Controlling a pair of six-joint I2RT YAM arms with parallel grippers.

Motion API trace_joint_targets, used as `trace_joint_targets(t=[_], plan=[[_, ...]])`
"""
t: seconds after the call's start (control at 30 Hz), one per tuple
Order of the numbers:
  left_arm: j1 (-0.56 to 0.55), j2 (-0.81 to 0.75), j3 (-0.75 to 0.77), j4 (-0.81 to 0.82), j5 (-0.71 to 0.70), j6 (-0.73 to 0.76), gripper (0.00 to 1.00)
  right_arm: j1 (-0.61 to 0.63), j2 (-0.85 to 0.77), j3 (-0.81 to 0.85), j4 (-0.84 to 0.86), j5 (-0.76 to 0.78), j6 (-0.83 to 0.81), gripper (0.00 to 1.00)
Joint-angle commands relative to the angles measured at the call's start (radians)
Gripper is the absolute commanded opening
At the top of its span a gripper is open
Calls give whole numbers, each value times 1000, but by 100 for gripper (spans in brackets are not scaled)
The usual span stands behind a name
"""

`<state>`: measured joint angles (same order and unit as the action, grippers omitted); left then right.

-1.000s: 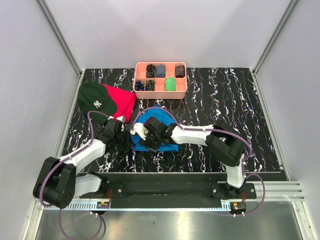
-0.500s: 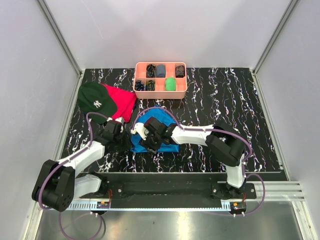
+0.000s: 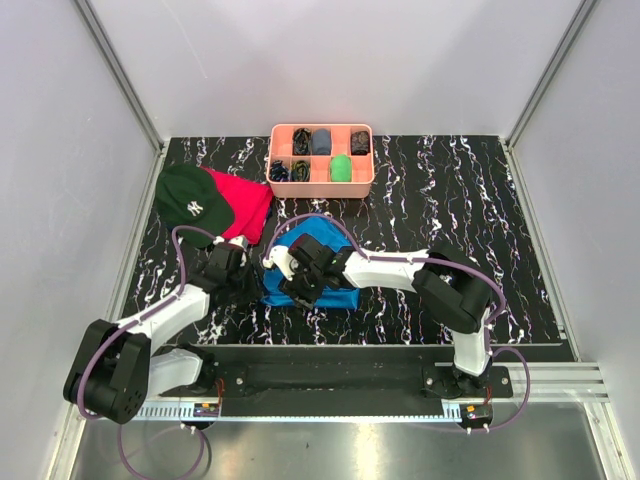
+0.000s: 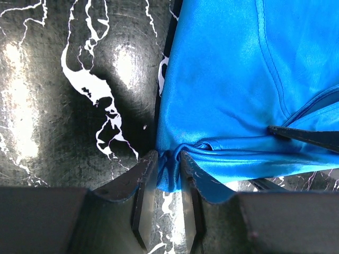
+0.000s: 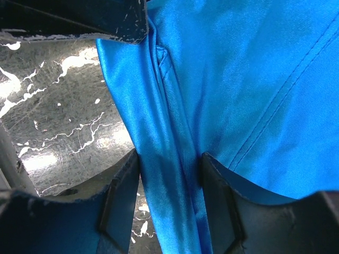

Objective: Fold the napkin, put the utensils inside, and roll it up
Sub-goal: Roll the napkin with the utensil

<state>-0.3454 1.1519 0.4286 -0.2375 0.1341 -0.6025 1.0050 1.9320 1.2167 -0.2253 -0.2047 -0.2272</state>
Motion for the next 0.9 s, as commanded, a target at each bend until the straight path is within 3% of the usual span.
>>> trace_joint_targets(t=[0.0, 0.2, 0.37, 0.63, 0.8, 0.87], plan=[[5, 26, -24, 44, -22, 7, 29, -6, -39, 1, -20, -25, 15, 56], [3, 38, -25, 53, -27, 6, 24, -6, -36, 6, -19, -32, 14, 57], [5, 75, -10, 47, -18, 9, 0, -5, -62, 15, -20, 11, 9, 63], [5, 109, 35, 21, 9, 23, 0, 59, -203, -85, 135, 244, -53, 70], [5, 127, 68, -14, 28, 27, 0, 124, -212, -125, 187, 304, -106, 69], [5, 132, 76, -17, 35, 27, 0, 136, -188, -120, 185, 291, -107, 64]])
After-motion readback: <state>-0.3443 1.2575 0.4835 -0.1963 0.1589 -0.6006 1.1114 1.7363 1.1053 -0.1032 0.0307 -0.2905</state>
